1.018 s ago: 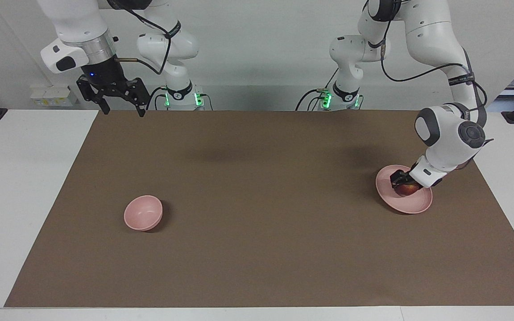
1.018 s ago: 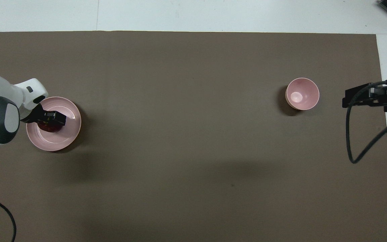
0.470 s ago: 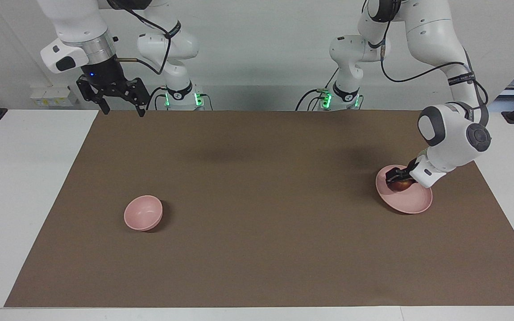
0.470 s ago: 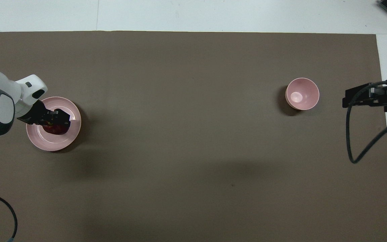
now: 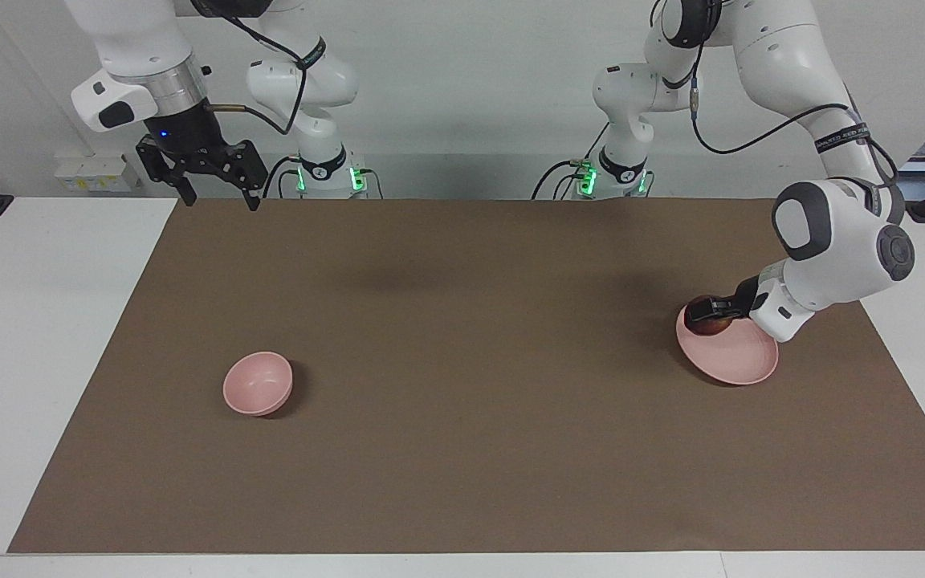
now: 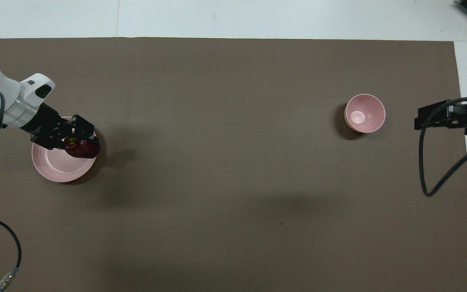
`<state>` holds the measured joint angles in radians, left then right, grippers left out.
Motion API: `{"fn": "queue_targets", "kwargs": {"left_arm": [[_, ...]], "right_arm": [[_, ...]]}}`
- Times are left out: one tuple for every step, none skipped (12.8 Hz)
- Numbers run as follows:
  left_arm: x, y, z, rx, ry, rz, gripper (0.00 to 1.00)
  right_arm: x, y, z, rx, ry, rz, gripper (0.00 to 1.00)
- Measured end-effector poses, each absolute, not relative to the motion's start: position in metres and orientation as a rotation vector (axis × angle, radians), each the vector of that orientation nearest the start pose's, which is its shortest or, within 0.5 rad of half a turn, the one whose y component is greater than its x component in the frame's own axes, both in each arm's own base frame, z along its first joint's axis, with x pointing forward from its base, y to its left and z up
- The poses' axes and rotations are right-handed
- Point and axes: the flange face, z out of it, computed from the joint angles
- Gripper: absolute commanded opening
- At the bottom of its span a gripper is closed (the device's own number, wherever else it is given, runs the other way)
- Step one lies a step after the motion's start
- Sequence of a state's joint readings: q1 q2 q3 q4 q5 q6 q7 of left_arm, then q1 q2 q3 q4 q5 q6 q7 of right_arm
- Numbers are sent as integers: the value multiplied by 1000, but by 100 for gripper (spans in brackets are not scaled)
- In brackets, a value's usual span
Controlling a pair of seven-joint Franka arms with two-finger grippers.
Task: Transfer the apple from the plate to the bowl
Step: 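Lift the apple with the left gripper while the right gripper reaches toward it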
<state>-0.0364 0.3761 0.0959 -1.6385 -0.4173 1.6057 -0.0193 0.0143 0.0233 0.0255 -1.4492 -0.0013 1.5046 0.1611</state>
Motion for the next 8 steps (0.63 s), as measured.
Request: {"fn": "queue_targets", "kwargs": {"left_arm": [[618,-20,381,-3468,-425,766,0],[618,-29,382,-3490,-527,829,0],[618,-40,384,-3505,-633,901,0],[617,-52,388,-3514,-733,986,0],[616,-65,393,-3516,-852,1105,0],[616,-77,398,-3508,-947,1206,0],[615,-88,402,-3496,-1024,1298,0],[614,-100,406,-3479,-1070,1383,0]], "right_arm": [[555,22,663,-3133,191,-50,100],[555,22,663,-3133,191,-50,100],[555,22,663,-3133,191,-50,100],[555,22,663,-3133,190,-50,100],[555,22,663,-3133,190,-50,100],[555,22,663,-3133,190,-50,100],[555,23,663,-3133,188,-50,100],[555,24,663,-3132,186,-50,100]]}}
